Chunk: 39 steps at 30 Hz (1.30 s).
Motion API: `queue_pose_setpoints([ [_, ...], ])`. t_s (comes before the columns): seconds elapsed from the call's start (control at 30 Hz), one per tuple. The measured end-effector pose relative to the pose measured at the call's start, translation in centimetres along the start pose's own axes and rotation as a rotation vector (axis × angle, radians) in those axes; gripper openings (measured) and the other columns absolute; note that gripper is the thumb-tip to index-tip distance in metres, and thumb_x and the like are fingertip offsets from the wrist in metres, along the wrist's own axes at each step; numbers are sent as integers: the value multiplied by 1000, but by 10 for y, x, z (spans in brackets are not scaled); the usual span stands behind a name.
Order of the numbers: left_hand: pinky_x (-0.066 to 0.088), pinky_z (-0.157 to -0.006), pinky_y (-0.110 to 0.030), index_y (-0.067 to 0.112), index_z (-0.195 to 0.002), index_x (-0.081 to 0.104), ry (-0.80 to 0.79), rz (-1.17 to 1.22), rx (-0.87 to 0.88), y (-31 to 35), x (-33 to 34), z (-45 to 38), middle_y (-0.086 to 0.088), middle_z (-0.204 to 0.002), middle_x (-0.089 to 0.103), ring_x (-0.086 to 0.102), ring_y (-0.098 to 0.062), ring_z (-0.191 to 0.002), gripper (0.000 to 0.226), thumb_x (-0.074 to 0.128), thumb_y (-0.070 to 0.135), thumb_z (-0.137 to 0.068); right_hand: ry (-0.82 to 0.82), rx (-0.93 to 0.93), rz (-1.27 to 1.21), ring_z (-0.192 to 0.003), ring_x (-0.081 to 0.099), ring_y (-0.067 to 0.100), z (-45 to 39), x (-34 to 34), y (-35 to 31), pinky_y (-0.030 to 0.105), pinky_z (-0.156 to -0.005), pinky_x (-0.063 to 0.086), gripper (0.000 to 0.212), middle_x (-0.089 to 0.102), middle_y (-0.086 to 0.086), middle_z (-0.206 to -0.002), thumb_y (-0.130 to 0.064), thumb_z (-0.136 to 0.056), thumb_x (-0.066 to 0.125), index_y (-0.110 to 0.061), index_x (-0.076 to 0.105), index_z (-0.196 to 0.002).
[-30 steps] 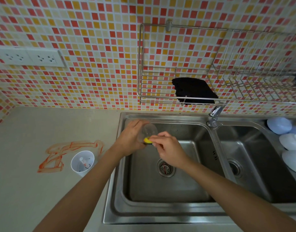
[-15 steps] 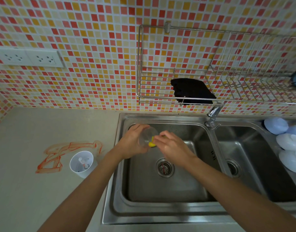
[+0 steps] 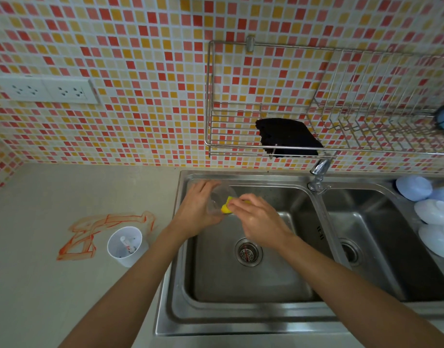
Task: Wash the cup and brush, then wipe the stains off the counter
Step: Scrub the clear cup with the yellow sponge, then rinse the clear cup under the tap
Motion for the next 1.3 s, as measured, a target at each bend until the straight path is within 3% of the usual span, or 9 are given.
queue_pose_setpoints([
  [0.2,42,-101,-36,11,-132,49,2,0,27,8,-5,-7,-3,-127,54,48,-18,-117,82,85,33,-62,55,140,-29,-100,54,24,-7,-8,6,39,-82,52,35,68,-1,-116,1,-80,54,-9,69,-110],
  [0.47,46,-100,-33,17,-134,45,-52,69,-62,1,11,2,2,-130,47,47,-13,-118,85,87,28,-60,115,256,-230,-90,58,23,21,-22,-9,25,-83,50,33,71,0,-110,7,-80,61,-7,70,-109],
  [0.6,44,-100,-33,20,-135,41,-77,92,-126,6,22,-3,4,-133,43,45,-13,-120,88,88,31,-61,167,562,-349,-90,60,15,50,-27,15,26,-83,48,24,73,-1,-103,-5,-86,61,-10,72,-108],
  [0.73,36,-100,-24,21,-136,41,-82,94,-165,16,34,-12,5,-135,43,38,-4,-117,88,87,32,-63,136,941,-628,-66,57,-1,67,-34,41,18,-65,48,14,68,-5,-81,-11,-91,61,-16,71,-101],
  [0.8,37,-101,-27,22,-136,40,-64,92,-181,20,37,-17,4,-137,45,40,-5,-118,88,87,35,-63,125,1076,-846,-67,56,1,67,-35,52,20,-65,50,11,64,-1,-80,-11,-94,57,-16,66,-93],
  [0.9,35,-100,-27,21,-137,40,-37,88,-202,25,41,-23,4,-137,45,37,-3,-115,88,86,34,-64,79,1225,-1106,-81,61,21,65,-28,65,38,-67,55,14,64,10,-93,-16,-95,52,-19,61,-84],
  [0.97,37,-101,-29,20,-137,40,-26,86,-218,27,42,-26,3,-137,45,40,-6,-118,88,87,32,-63,48,1162,-1077,-85,64,27,59,-31,70,41,-72,51,9,66,11,-92,-23,-90,58,-24,61,-82],
  [1.13,48,-99,-44,15,-135,43,-12,101,-218,25,42,-25,-2,-134,45,47,-19,-120,91,90,32,-58,135,876,-1090,-80,60,5,8,-74,71,13,-68,47,3,66,-1,-91,-13,-91,61,-16,62,-92],
  [1.3,45,-99,-32,23,-131,44,10,142,-212,31,37,-19,11,-127,42,45,-10,-119,87,90,31,-57,314,718,-912,-87,63,7,-68,-110,86,17,-76,51,6,66,-6,-93,-18,-87,68,-19,62,-90],
])
Point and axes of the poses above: each hand's wrist, its own z-axis away from the middle knuckle, its own x-axis out of the palm, y = z × x, the point moved 4 cm from there along -z, towards the middle knuckle
